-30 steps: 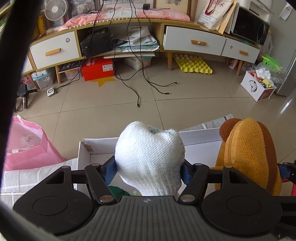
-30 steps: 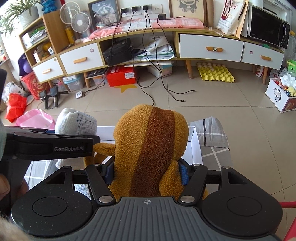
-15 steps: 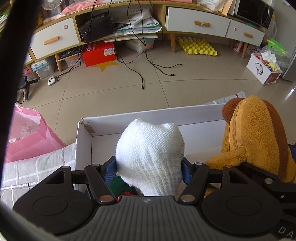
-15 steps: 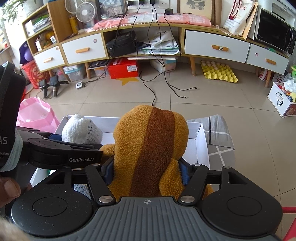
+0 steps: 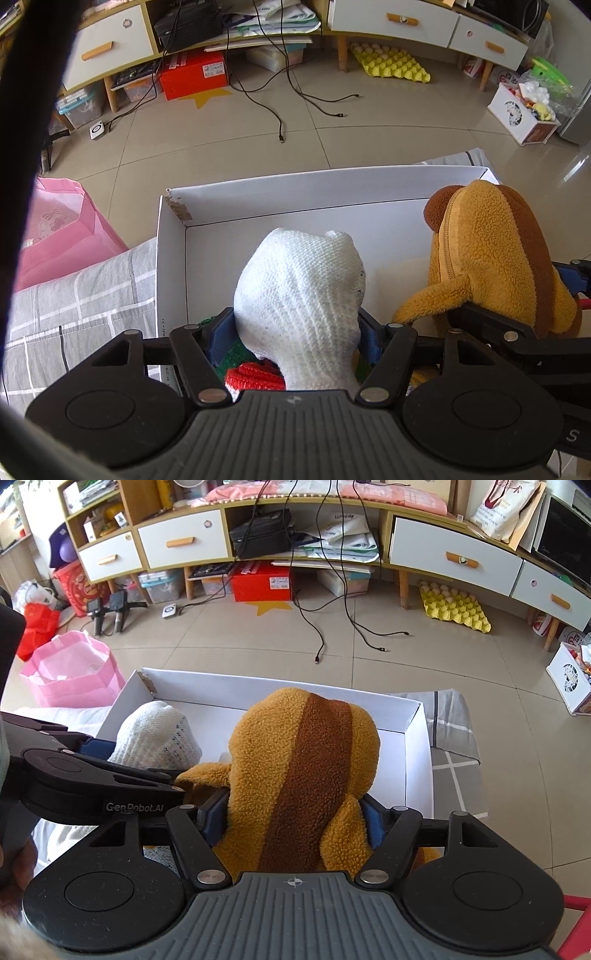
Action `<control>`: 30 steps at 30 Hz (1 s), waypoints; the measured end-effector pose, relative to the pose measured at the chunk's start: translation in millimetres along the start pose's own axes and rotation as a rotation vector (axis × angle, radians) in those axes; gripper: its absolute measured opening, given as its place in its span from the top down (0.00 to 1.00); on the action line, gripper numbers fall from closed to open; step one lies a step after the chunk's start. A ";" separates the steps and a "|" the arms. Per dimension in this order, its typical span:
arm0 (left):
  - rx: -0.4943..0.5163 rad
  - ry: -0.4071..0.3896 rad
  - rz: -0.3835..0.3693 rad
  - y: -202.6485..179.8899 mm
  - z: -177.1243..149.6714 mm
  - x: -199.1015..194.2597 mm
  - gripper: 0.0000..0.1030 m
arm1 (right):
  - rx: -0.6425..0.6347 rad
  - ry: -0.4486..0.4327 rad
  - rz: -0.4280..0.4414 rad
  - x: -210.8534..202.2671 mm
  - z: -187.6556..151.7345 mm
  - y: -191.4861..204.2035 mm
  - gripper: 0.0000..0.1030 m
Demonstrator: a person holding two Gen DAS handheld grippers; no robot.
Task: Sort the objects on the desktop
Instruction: 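Open the left tool to drop the glove while the right tool releases the plush toy in the box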
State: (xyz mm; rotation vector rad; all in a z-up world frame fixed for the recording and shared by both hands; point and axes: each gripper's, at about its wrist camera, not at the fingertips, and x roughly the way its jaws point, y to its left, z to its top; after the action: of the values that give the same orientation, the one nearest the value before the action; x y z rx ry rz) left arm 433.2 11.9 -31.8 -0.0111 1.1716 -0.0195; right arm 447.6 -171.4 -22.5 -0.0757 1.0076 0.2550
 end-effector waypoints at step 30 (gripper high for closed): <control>-0.009 -0.166 0.015 14.7 -17.4 -52.8 0.20 | 0.028 -0.104 -0.027 -44.1 5.9 -3.4 0.11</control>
State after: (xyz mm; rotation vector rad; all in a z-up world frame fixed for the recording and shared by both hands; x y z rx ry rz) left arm 396.8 27.7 9.8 -0.0118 1.0059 0.0004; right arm 430.9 -181.4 17.7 -0.0502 0.9057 0.2185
